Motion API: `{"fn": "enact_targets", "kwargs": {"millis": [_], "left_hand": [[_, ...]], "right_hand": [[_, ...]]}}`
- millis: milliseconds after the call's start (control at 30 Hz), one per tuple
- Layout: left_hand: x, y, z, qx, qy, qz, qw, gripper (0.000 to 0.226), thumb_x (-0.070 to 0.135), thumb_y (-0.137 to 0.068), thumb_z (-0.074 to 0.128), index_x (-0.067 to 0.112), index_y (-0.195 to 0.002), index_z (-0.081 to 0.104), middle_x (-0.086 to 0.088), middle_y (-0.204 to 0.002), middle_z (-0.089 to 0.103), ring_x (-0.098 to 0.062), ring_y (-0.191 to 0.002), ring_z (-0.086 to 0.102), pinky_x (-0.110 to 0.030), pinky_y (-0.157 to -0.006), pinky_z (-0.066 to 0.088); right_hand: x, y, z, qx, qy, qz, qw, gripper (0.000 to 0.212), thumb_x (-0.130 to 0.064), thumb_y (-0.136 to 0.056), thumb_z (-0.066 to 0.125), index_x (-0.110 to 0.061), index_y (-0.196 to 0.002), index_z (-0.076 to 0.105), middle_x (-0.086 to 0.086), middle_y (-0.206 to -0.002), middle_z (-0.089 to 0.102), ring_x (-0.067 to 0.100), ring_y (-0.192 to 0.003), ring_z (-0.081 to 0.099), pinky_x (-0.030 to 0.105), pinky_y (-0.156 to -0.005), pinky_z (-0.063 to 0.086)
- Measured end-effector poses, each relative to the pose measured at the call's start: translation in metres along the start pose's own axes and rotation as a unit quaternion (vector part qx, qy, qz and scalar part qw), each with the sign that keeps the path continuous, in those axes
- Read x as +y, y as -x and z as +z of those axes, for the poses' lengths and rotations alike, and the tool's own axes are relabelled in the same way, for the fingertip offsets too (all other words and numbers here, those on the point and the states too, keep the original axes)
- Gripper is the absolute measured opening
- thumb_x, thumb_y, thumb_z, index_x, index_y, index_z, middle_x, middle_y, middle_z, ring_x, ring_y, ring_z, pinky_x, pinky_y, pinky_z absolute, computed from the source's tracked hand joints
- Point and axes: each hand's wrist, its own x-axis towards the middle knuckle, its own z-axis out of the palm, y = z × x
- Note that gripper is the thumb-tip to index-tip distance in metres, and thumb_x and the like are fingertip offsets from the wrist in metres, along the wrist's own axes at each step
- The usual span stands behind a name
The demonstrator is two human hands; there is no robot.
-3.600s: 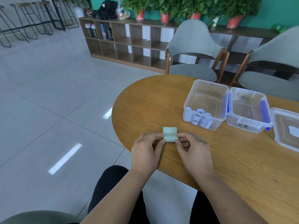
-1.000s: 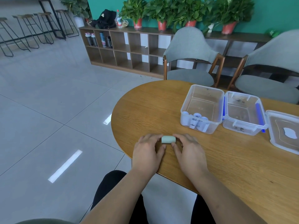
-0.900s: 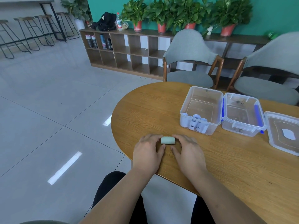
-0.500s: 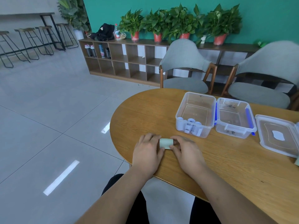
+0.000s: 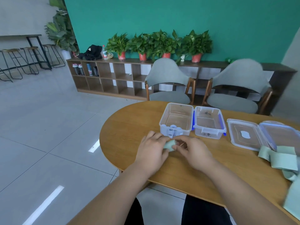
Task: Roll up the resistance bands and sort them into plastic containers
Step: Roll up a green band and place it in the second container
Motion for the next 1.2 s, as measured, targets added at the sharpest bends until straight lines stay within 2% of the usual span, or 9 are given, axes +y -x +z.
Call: {"fn": "enact_targets", "kwargs": {"millis": [100, 333, 467, 567, 667, 800, 900, 1033, 1200], "left_hand": [[0.019, -0.010, -0.003, -0.003, 0.001, 0.021, 1.000, 0.038, 0.043, -0.090, 0.066, 0.030, -0.124, 0.070, 0.012, -0.111, 0.066, -0.018, -0.110, 0.049, -0.034, -0.085, 0.044], [0.058, -0.038, -0.003, 0.001, 0.043, 0.053, 0.998, 0.031, 0.043, -0.089, 0.066, 0.029, -0.116, 0.071, 0.010, -0.107, 0.070, -0.017, -0.107, 0.052, -0.034, -0.089, 0.046], [0.077, -0.055, 0.005, 0.002, 0.064, 0.058, 0.996, 0.028, 0.042, -0.089, 0.069, 0.026, -0.112, 0.071, 0.008, -0.100, 0.070, -0.019, -0.100, 0.054, -0.036, -0.085, 0.046], [0.088, -0.072, 0.014, -0.004, 0.079, 0.057, 0.995, 0.026, 0.042, -0.089, 0.069, 0.026, -0.110, 0.070, 0.008, -0.099, 0.067, -0.020, -0.099, 0.053, -0.040, -0.082, 0.048], [0.096, -0.094, 0.025, -0.027, 0.082, 0.055, 0.995, 0.025, 0.042, -0.091, 0.069, 0.024, -0.107, 0.068, 0.007, -0.102, 0.066, -0.020, -0.102, 0.053, -0.039, -0.081, 0.048], [0.102, -0.122, 0.039, -0.052, 0.075, 0.058, 0.994, 0.025, 0.043, -0.094, 0.066, 0.021, -0.106, 0.068, 0.005, -0.105, 0.066, -0.021, -0.107, 0.054, -0.041, -0.087, 0.051], [0.104, -0.142, 0.047, -0.066, 0.044, 0.055, 0.995, 0.026, 0.038, -0.097, 0.064, 0.021, -0.115, 0.070, 0.003, -0.111, 0.067, -0.023, -0.111, 0.053, -0.039, -0.086, 0.050], [0.108, -0.161, 0.057, -0.104, -0.072, 0.048, 0.991, 0.014, 0.023, -0.096, 0.066, 0.019, -0.109, 0.070, -0.002, -0.110, 0.067, -0.026, -0.113, 0.057, -0.037, -0.085, 0.048], [0.114, -0.175, 0.074, -0.161, -0.151, 0.099, 0.970, 0.028, 0.008, -0.090, 0.067, 0.021, -0.114, 0.072, -0.002, -0.114, 0.066, -0.028, -0.115, 0.056, -0.038, -0.094, 0.047]], "right_hand": [[-0.001, 0.007, -0.025, 0.001, -0.024, 0.007, 1.000, 0.025, -0.026, -0.094, 0.077, -0.034, -0.117, 0.071, -0.013, -0.095, 0.073, 0.000, -0.076, 0.068, 0.009, -0.071, 0.048], [0.010, 0.013, -0.078, -0.009, -0.018, 0.022, 1.000, 0.019, -0.024, -0.095, 0.076, -0.031, -0.113, 0.075, -0.006, -0.093, 0.071, 0.007, -0.072, 0.071, 0.021, -0.072, 0.053], [0.019, 0.009, -0.105, -0.018, 0.032, 0.021, 0.999, 0.015, -0.024, -0.098, 0.072, -0.031, -0.111, 0.073, -0.007, -0.092, 0.072, 0.005, -0.074, 0.072, 0.025, -0.076, 0.053], [0.031, -0.001, -0.119, -0.023, 0.090, 0.016, 0.996, 0.011, -0.027, -0.101, 0.067, -0.031, -0.111, 0.071, -0.007, -0.089, 0.073, 0.004, -0.076, 0.070, 0.022, -0.072, 0.050], [0.045, -0.013, -0.130, -0.021, 0.145, 0.013, 0.989, 0.012, -0.029, -0.102, 0.063, -0.031, -0.111, 0.070, -0.009, -0.083, 0.071, 0.008, -0.080, 0.065, 0.031, -0.073, 0.050], [0.062, -0.034, -0.142, -0.016, 0.204, 0.020, 0.979, 0.022, -0.032, -0.104, 0.061, -0.023, -0.122, 0.069, -0.006, -0.094, 0.068, 0.015, -0.086, 0.058, 0.030, -0.072, 0.042], [0.074, -0.053, -0.148, -0.007, 0.233, 0.039, 0.972, 0.027, -0.033, -0.104, 0.060, -0.020, -0.127, 0.066, -0.005, -0.099, 0.065, 0.018, -0.091, 0.055, 0.030, -0.076, 0.040], [0.089, -0.075, -0.155, -0.001, 0.250, 0.101, 0.963, 0.030, -0.031, -0.104, 0.059, -0.020, -0.131, 0.065, 0.003, -0.107, 0.067, 0.023, -0.097, 0.060, 0.032, -0.076, 0.045], [0.101, -0.082, -0.159, 0.010, 0.257, 0.141, 0.956, 0.028, -0.030, -0.105, 0.058, -0.019, -0.129, 0.065, 0.006, -0.110, 0.069, 0.025, -0.098, 0.063, 0.036, -0.078, 0.053]]}}
